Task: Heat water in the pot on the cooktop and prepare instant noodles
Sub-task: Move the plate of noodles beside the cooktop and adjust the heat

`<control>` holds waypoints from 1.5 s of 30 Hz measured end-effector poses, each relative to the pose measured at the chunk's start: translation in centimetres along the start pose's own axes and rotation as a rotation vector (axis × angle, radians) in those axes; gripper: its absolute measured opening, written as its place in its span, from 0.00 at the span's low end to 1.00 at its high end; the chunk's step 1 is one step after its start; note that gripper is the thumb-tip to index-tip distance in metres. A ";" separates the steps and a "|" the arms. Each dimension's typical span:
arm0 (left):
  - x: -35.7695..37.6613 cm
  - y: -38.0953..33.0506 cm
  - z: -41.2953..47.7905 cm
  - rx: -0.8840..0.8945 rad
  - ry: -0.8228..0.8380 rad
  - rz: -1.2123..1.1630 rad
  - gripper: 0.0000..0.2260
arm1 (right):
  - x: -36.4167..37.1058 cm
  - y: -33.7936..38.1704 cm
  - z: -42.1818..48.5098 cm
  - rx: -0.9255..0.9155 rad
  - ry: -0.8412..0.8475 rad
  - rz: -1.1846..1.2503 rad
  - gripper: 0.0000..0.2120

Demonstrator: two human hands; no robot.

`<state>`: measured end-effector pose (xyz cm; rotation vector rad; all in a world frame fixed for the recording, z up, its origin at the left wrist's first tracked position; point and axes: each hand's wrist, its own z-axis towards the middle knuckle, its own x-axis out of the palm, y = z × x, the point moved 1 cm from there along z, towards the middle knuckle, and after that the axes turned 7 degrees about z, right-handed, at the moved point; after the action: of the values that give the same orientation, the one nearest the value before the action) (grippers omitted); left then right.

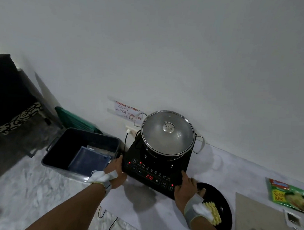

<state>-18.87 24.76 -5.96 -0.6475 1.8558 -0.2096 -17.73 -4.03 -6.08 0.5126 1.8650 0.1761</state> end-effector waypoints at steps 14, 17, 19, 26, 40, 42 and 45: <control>-1.0 3.0 -0.2 0.156 0.203 0.214 0.41 | 1.4 1.6 -5.9 0.094 0.057 -0.009 0.29; -1.3 3.3 0.0 0.171 0.235 0.255 0.42 | 1.2 1.9 -6.5 0.123 0.096 -0.039 0.31; -1.4 3.4 0.2 0.191 0.260 0.280 0.42 | 1.1 2.5 -7.2 0.133 0.109 -0.054 0.32; -1.7 3.3 0.4 0.218 0.309 0.314 0.43 | 1.0 3.6 -8.5 0.182 0.169 -0.012 0.31; -2.9 2.5 0.5 0.269 0.287 0.385 0.44 | 2.4 3.4 -7.4 0.195 0.248 0.070 0.36; -3.1 2.1 0.9 0.284 0.290 0.398 0.43 | 2.5 3.6 -7.4 0.194 0.247 0.044 0.37; -3.0 1.8 0.9 0.291 0.266 0.415 0.42 | 2.3 3.5 -7.3 0.176 0.234 0.052 0.38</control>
<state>-17.87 27.96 -4.65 -0.0272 2.1148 -0.2942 -24.22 0.97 -4.20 0.6857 2.1082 0.1098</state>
